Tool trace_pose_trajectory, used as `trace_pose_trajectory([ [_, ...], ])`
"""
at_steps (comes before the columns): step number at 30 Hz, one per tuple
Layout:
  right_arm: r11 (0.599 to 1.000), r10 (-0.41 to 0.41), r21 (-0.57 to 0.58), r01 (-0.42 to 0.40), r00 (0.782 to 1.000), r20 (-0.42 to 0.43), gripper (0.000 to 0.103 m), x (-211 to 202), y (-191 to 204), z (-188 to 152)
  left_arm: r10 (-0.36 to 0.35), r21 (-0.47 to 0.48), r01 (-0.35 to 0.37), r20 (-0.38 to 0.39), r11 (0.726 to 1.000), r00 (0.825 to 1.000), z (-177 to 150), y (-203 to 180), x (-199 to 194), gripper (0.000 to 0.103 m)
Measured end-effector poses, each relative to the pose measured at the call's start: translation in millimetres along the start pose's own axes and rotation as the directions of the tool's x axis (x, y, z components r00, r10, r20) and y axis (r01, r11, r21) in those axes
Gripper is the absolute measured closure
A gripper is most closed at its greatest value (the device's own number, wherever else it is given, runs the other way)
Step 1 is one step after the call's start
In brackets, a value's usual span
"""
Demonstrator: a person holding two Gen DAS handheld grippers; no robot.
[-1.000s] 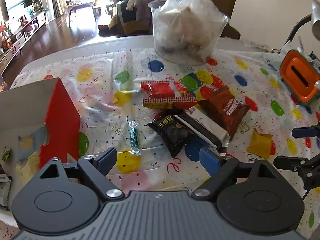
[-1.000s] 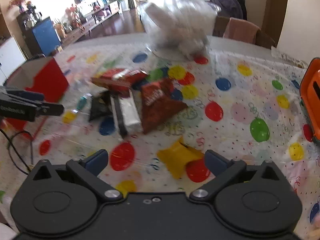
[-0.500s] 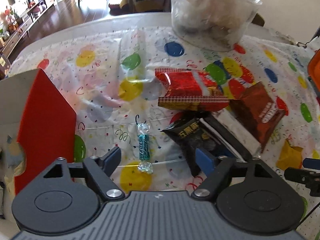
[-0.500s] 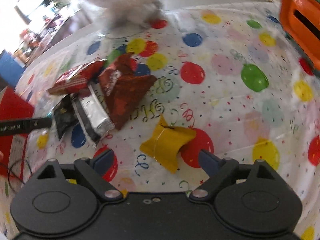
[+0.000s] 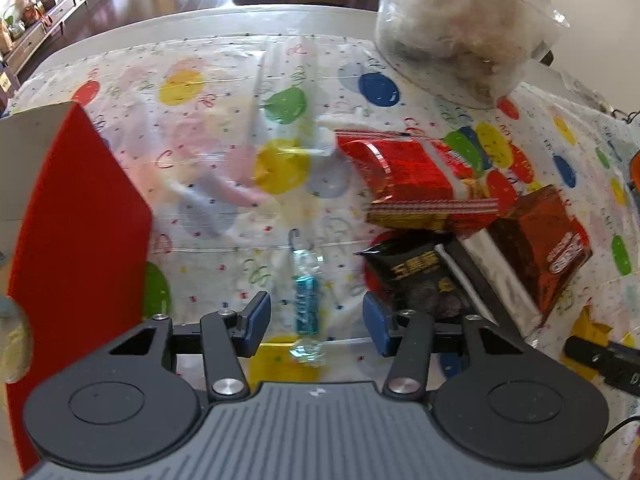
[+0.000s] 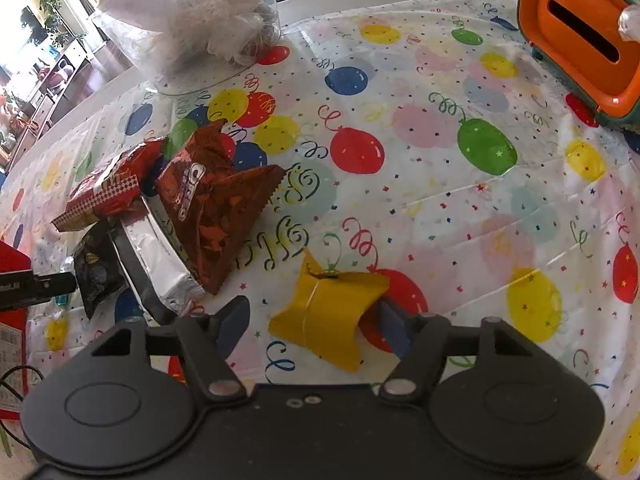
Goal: Organize snacks
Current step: 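Grasp the yellow folded packet with right while left grasps teal wrapped candy, then carry the yellow packet and teal candy into the box and open both grippers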
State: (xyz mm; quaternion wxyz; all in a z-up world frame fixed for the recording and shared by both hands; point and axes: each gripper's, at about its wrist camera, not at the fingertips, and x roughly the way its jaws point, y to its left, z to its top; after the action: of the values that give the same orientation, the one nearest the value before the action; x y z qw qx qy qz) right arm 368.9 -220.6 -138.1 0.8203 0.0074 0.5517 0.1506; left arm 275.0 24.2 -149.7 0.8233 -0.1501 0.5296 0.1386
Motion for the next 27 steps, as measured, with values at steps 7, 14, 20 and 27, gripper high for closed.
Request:
trace_pose_trajectory([
  [7,1.000,-0.027,-0.013,0.027,1.000,0.015,0.059,-0.6,2.3,-0.5,0.024,0.043,-0.024,0.007,0.999,1.000,0.3,-6.0,5.4,0.071],
  [14,1.000,-0.017,-0.025,0.018,0.999,0.036,0.066,-5.9,0.4,-5.1,0.038,0.063,-0.039,0.019,0.997,0.999,-3.4,-8.0,3.9,0.091],
  [20,0.999,-0.001,-0.039,0.004,0.998,0.065,0.072,-17.0,0.3,-7.4,0.024,0.063,-0.027,0.048,0.998,0.999,-10.5,-10.7,-10.5,0.091],
  [27,0.999,0.017,-0.046,-0.013,0.996,0.088,0.074,-26.6,-6.0,-12.2,-0.009,0.070,0.003,0.085,0.998,0.996,-23.4,-13.6,-38.9,0.091],
])
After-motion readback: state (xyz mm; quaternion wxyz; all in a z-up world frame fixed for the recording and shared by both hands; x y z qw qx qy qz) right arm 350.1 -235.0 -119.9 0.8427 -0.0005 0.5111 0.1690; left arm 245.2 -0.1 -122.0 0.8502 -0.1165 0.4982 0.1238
